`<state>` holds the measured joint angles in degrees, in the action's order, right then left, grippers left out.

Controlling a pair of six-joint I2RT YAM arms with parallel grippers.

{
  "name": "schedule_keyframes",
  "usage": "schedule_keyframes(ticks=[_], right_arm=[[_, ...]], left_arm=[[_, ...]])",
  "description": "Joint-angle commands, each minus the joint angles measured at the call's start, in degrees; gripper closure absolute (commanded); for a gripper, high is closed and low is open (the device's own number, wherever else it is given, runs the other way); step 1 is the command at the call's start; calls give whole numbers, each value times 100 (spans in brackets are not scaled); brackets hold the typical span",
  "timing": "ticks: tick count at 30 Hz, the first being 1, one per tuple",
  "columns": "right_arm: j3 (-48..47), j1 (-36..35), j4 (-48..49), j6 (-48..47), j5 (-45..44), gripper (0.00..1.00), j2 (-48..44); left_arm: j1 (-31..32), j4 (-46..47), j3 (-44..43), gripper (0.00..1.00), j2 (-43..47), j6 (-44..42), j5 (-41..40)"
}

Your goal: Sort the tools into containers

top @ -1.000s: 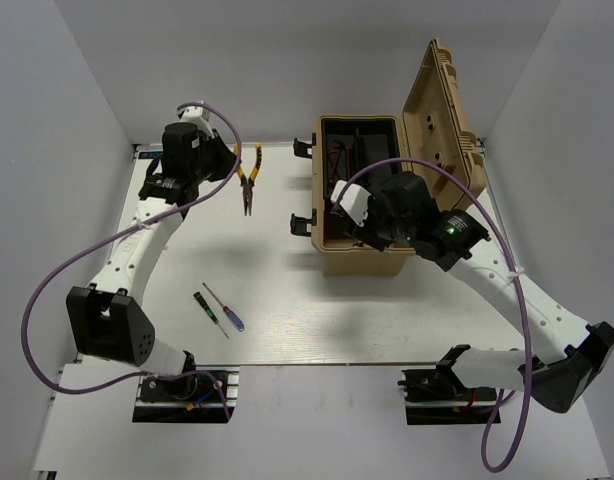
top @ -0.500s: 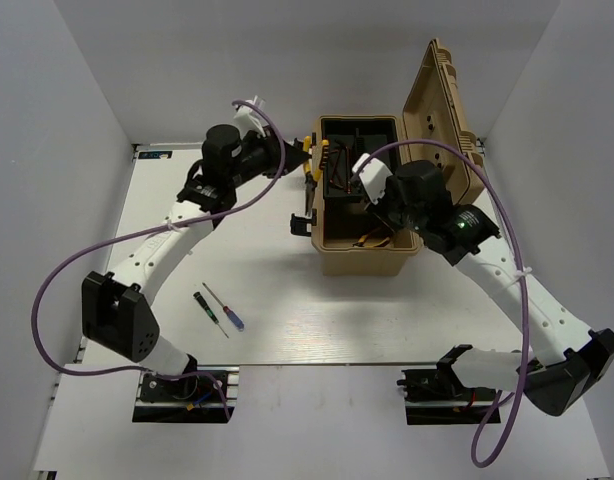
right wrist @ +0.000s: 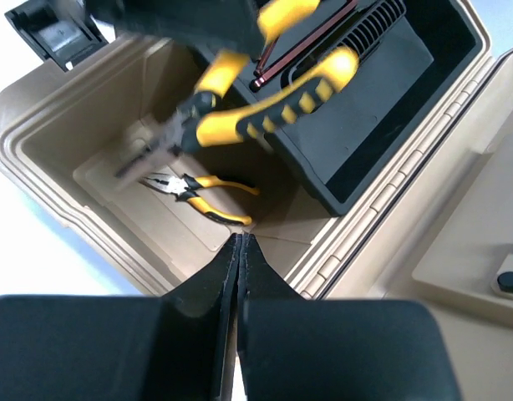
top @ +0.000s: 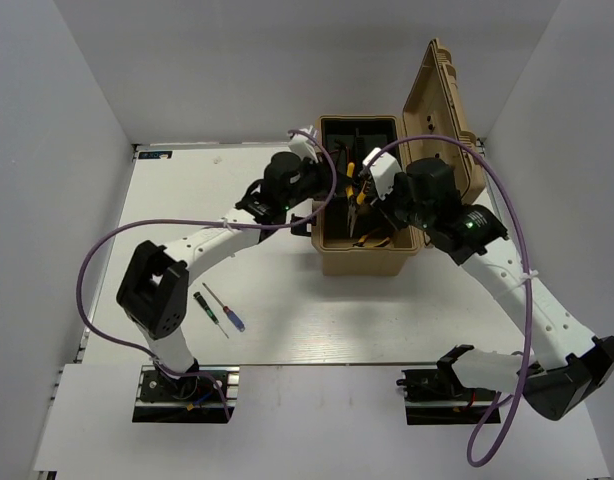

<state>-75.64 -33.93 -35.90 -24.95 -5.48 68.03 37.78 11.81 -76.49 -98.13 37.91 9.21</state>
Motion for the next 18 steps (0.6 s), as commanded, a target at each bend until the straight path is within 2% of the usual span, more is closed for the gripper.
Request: schedule_keyframes(ticks=[1, 5, 6, 7, 8, 10, 11, 13, 18], right_arm=[[-74, 54, 171, 131, 187, 100, -272], [-4, 71, 171, 157, 292, 100, -308], [-12, 80, 171, 166, 293, 100, -308], [-4, 80, 171, 175, 319, 100, -308], [-12, 89, 154, 175, 363, 100, -317], [-13, 97, 127, 192, 389, 100, -299], [-30, 97, 110, 184, 459, 100, -299], [-21, 115, 92, 184, 486, 100, -290], [-100, 141, -57, 157, 1196, 99, -273]], left_arm=[[159, 296, -50, 100, 92, -362, -525], [265, 41, -50, 100, 39, -670, -754], [265, 40, -50, 96, 39, -723, -754], [265, -21, -50, 89, 39, -776, -754], [317, -21, -50, 72, 39, -829, -754], [318, -21, 107, 54, 118, -1013, -702], [370, -21, 108, 41, 205, -1066, -702], [370, -152, 161, 39, 285, -1207, -702], [370, -425, 161, 37, 794, -1453, -1026]])
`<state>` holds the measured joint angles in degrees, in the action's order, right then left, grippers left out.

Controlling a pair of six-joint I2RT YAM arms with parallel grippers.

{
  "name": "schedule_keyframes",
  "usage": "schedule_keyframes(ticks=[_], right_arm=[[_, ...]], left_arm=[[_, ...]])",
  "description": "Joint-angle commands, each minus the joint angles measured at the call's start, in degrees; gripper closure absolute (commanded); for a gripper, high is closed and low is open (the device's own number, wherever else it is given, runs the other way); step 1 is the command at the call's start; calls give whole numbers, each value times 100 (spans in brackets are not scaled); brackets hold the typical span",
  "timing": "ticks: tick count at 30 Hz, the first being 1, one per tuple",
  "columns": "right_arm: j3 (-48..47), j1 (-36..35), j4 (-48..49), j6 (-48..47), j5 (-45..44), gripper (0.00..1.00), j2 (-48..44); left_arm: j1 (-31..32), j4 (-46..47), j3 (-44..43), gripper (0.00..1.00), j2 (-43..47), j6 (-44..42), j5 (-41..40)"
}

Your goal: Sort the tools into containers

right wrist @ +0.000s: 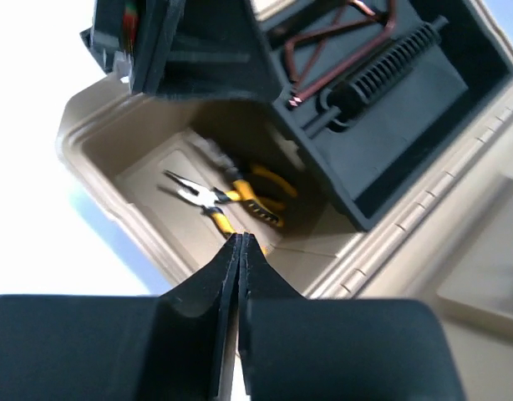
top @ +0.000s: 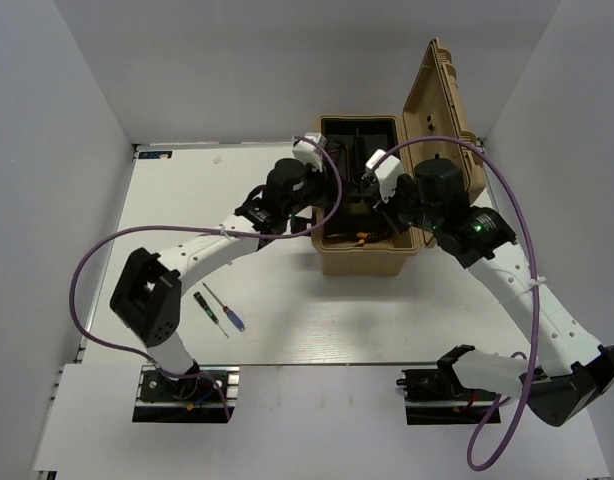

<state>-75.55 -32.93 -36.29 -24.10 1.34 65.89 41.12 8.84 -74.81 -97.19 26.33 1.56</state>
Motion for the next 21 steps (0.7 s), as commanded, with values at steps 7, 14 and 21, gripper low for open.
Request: schedule_keyframes(ticks=[7, 14, 21], right_arm=[[-136, -3, -440, -140, 2044, 70, 292], [-662, -740, -211, 527, 2248, 77, 1786], [-2244, -1953, -238, 1677, 1730, 67, 3795]], left_arm=[[36, -1436, 896, 100, 2667, -67, -2167], [-149, -4362, 2337, 84, 4180, 1873, -3697], [-149, -7321, 2893, 21, 5401, 4440, -4453]])
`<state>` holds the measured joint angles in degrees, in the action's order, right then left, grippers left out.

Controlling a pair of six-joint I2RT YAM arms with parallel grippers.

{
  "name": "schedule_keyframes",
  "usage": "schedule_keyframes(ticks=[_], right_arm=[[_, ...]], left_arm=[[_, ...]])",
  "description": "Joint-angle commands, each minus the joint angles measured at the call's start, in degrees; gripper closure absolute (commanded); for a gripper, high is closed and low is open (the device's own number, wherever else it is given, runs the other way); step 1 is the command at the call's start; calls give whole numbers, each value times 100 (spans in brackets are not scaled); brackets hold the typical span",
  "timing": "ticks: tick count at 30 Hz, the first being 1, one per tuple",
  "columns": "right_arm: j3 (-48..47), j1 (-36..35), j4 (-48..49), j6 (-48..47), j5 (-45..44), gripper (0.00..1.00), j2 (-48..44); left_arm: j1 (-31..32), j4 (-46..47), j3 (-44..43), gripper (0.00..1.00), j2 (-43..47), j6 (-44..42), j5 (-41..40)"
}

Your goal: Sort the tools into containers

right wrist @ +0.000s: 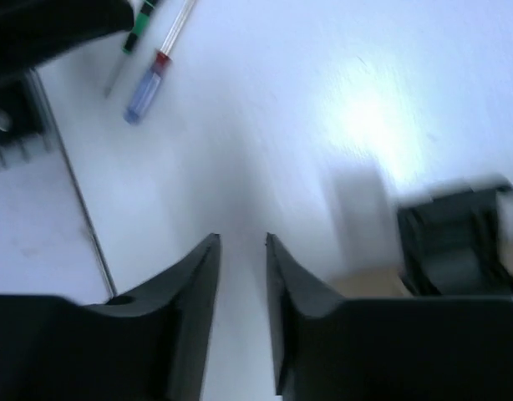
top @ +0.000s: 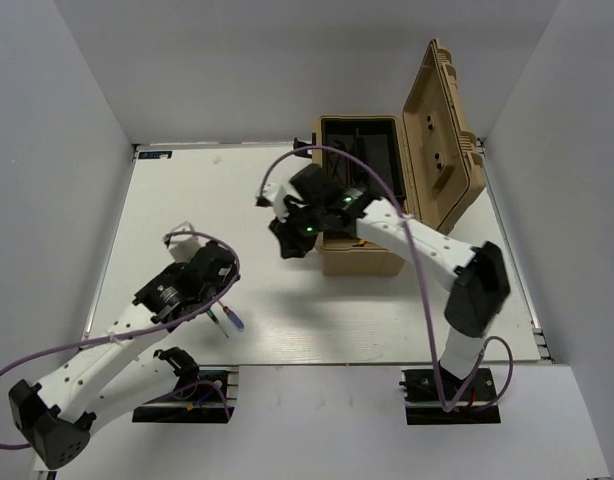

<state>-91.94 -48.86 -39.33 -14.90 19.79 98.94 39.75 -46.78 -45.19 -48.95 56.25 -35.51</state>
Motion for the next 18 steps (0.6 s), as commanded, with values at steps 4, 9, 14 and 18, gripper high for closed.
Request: schedule_keyframes(ticks=[4, 9, 14, 18], right_arm=[[-1299, -817, 40, 1418, -186, 52, 1425], [-2151, -1379, 66, 1867, -624, 52, 2471], [-2355, -1784, 154, 1920, -1249, 51, 3000], [-2460, -2065, 180, 1894, -1749, 48, 3237]], left_arm=[[-11, -2615, -446, 20, 1422, 1670, -1151], [-11, -2214, -299, 23, 2396, 652, -1266], [-11, -1800, -166, 23, 3136, 37, -1318], [-11, -1799, -166, 23, 3418, -78, -1433]])
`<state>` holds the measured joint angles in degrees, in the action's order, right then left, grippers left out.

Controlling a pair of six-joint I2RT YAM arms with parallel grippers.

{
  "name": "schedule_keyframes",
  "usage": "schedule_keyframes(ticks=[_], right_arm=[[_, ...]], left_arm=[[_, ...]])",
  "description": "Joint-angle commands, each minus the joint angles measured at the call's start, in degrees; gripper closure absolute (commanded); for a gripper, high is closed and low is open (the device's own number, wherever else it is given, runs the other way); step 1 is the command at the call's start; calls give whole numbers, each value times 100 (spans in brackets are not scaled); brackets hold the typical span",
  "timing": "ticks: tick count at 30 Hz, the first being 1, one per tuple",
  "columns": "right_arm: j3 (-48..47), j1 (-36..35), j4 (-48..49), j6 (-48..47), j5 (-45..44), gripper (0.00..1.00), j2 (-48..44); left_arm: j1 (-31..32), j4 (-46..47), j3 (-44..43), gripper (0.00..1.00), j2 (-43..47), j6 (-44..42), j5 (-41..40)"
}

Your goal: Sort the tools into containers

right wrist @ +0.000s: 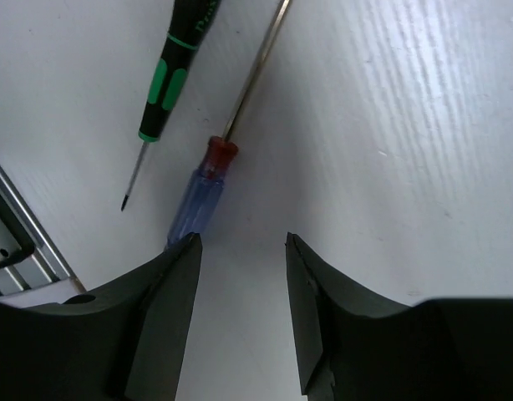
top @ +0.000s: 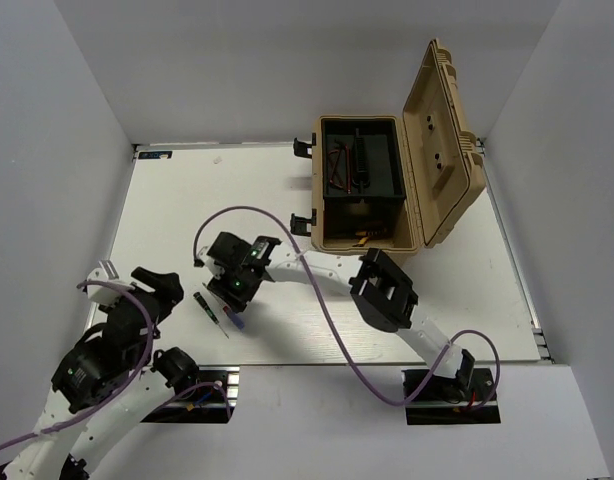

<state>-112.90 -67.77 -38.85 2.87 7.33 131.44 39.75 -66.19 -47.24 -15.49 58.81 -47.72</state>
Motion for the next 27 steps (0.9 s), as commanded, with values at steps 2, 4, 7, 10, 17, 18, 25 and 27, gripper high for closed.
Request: schedule_keyframes(ticks=[2, 4, 7, 10, 17, 18, 25, 27], right_arm=[[-355, -271, 158, 73, -575, 48, 31], [-355, -333, 158, 82, -671, 48, 101], [-355, -448, 106, 73, -707, 47, 154], [-347, -606, 185, 73, -1146, 47, 268], [-373, -755, 220, 117, -1551, 47, 523], [-373, -738, 211, 126, -1542, 47, 541], [-259, -721, 106, 178, -1516, 63, 637], [-93, -694, 45, 213, -1533, 82, 594]], left_arm=[[-11, 195, 93, 23, 72, -335, -211], [-11, 195, 93, 23, 72, -335, -211], [-11, 195, 93, 23, -60, -335, -211], [-11, 195, 93, 23, -112, -335, -211], [-11, 195, 93, 23, -8, -335, -211], [-11, 195, 93, 23, -7, -335, -211], [-11, 195, 93, 23, 46, -274, -211], [-11, 195, 93, 23, -15, -273, -211]])
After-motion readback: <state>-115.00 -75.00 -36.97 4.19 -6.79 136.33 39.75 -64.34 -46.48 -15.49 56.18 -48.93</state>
